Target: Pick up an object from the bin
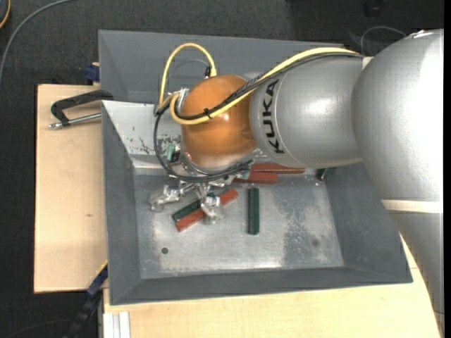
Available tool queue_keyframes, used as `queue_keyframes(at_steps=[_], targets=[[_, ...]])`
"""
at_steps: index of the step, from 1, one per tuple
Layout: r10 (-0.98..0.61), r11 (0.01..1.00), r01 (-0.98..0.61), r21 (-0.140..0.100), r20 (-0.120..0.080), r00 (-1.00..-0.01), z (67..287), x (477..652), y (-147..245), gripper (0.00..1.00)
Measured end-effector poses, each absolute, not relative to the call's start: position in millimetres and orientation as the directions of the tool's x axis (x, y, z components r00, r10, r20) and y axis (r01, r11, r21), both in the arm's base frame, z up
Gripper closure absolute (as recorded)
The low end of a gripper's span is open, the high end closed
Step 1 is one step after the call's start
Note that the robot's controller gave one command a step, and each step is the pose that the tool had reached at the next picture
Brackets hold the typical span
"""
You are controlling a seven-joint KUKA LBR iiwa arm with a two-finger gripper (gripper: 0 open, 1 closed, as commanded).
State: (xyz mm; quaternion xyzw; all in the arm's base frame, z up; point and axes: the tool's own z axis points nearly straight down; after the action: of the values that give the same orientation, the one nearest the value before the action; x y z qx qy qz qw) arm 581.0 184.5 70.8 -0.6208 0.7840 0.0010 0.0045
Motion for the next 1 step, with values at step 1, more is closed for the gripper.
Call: queue_keyframes(at_steps=[1], targets=[[-0.972, 0.233, -0.972, -0.003, -0.006, -0.233, 71.4, 581.5, 181.9, 1.0]])
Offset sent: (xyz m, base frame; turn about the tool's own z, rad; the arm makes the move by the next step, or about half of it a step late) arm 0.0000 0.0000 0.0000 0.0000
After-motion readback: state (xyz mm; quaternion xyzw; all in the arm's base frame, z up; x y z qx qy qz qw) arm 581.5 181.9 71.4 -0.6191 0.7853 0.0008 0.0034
